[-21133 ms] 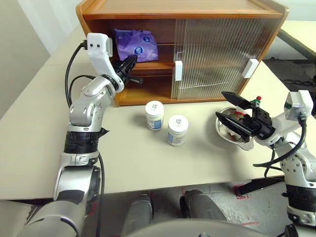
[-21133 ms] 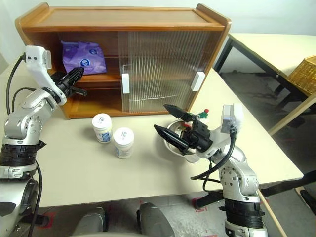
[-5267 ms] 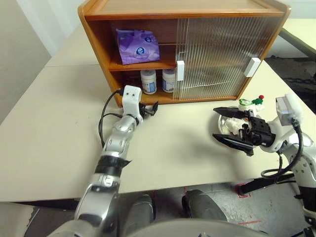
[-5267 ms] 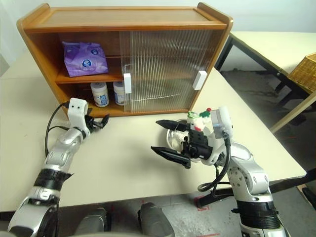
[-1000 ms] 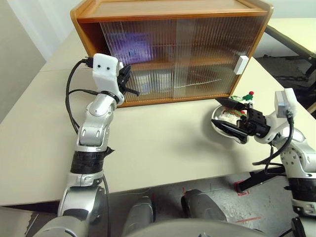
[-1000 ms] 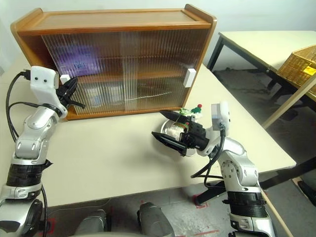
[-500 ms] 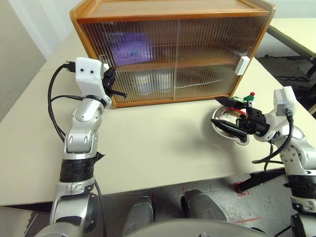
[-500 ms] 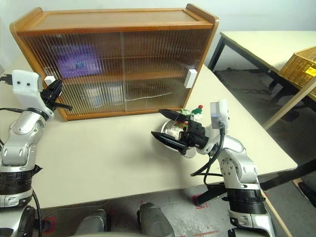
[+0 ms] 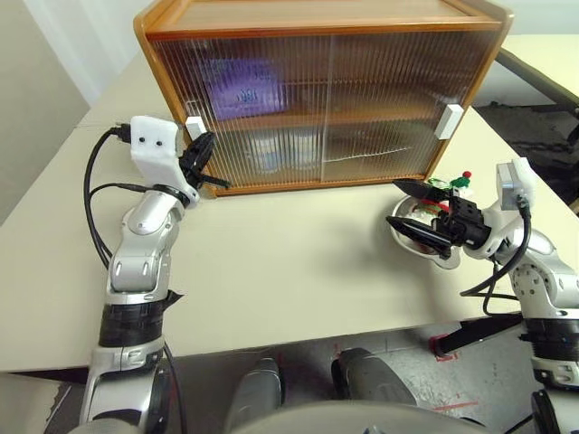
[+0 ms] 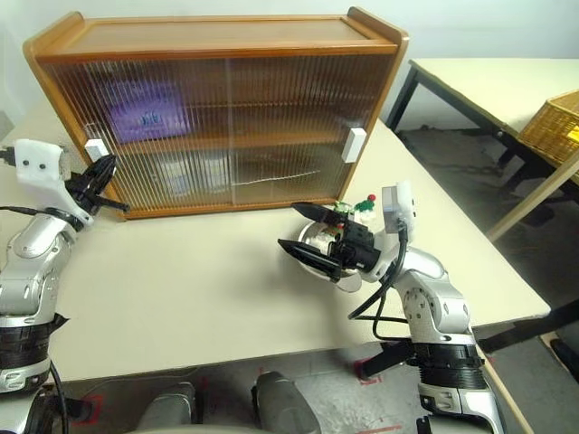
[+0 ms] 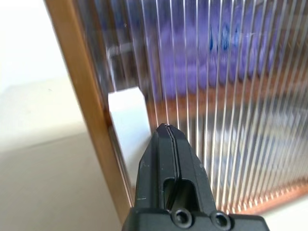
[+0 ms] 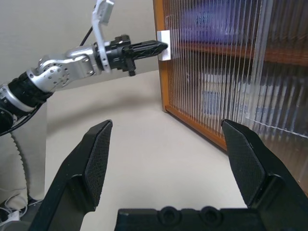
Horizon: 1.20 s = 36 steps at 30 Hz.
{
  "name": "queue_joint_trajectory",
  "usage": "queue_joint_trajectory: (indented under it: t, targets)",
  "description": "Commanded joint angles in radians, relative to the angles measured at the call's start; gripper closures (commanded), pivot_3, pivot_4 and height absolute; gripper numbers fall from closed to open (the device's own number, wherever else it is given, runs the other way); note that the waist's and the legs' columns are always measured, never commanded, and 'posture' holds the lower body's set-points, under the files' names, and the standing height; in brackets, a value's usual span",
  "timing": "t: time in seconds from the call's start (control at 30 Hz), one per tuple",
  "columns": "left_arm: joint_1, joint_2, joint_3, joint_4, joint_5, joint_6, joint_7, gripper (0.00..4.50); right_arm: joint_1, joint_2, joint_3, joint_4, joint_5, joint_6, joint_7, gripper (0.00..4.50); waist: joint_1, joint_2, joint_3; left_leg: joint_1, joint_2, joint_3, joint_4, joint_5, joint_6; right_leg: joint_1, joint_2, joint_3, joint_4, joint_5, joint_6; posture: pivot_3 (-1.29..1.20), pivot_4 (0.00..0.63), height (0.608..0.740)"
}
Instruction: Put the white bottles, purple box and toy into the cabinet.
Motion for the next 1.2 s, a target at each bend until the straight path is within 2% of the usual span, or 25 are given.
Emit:
queue_joint_trajectory:
  t: [0.03, 0.2, 0.37, 0.53, 0.67, 0.87, 1.0, 1.2]
  targets:
    - [0.044, 0.006, -0.026, -0.018, -0.069, -0.077, -0.132, 3.54, -0.012, -0.022, -0.015, 0.034, -0.025, 0.014, -0.026, 0.0, 0.014, 0.0, 0.0, 0.0, 0.001, -0.004, 0.0, 0.0, 0.0, 0.0, 0.0, 0.0, 0.0, 0.0, -0.001, -0.09, 0.043, 0.74]
    - [0.093, -0.016, -0.031, -0.065, -0.213, -0.082, -0.275, 1.85, -0.024, -0.051, -0.039, 0.072, -0.031, 0.023, -0.047, 0.0, 0.041, 0.0, 0.0, -0.003, 0.003, -0.01, 0.0, -0.003, -0.002, -0.002, -0.002, 0.0, 0.0, -0.002, -0.003, -0.09, 0.044, 0.74]
    - [0.17, 0.042, 0.0, -0.116, -0.383, -0.032, -0.448, 0.02, -0.032, -0.081, -0.128, 0.112, 0.003, 0.04, -0.073, 0.0, 0.048, 0.0, 0.0, -0.006, 0.008, -0.005, 0.001, -0.008, -0.003, -0.004, 0.001, -0.003, 0.0, -0.005, -0.006, -0.1, 0.047, 0.74]
    - [0.204, 0.119, 0.024, -0.1, -0.414, -0.02, -0.519, 0.02, -0.017, -0.088, -0.209, 0.08, 0.015, 0.089, -0.205, 0.0, 0.047, 0.0, 0.0, -0.004, 0.01, -0.003, 0.0, -0.01, -0.003, -0.004, 0.004, -0.003, 0.001, -0.007, -0.008, -0.11, 0.051, 0.74]
    - [0.213, 0.148, 0.036, -0.076, -0.416, -0.036, -0.556, 0.02, -0.012, -0.139, -0.3, 0.106, 0.038, 0.135, -0.262, 0.0, 0.047, 0.0, 0.0, -0.003, 0.013, -0.004, 0.0, -0.01, -0.003, -0.003, 0.002, -0.002, 0.001, -0.008, -0.007, -0.12, 0.055, 0.74]
    - [0.206, 0.168, 0.035, -0.08, -0.434, -0.09, -0.649, 0.02, -0.055, -0.156, -0.345, 0.176, -0.014, 0.047, -0.294, 0.0, 0.039, 0.0, 0.0, -0.004, 0.013, -0.005, 0.0, -0.01, -0.001, -0.004, 0.0, 0.0, 0.001, -0.008, -0.007, -0.13, 0.055, 0.74]
    - [0.204, 0.187, 0.025, -0.102, -0.462, -0.067, -0.698, 0.0, -0.086, -0.144, -0.316, 0.212, -0.094, -0.016, -0.351, 1.34, 0.03, 0.002, -0.001, -0.005, 0.015, -0.005, -0.001, -0.011, -0.001, -0.007, 0.001, -0.001, 0.002, -0.008, -0.007, -0.14, 0.046, 0.74]
    - [0.214, 0.219, 0.022, -0.146, -0.504, -0.02, -0.742, 0.0, -0.151, -0.095, -0.272, 0.234, -0.163, -0.054, -0.442, 3.69, 0.017, 0.007, -0.004, -0.007, 0.015, -0.004, -0.002, -0.012, 0.0, -0.008, 0.001, -0.001, 0.002, -0.006, -0.004, -0.12, 0.041, 0.74]
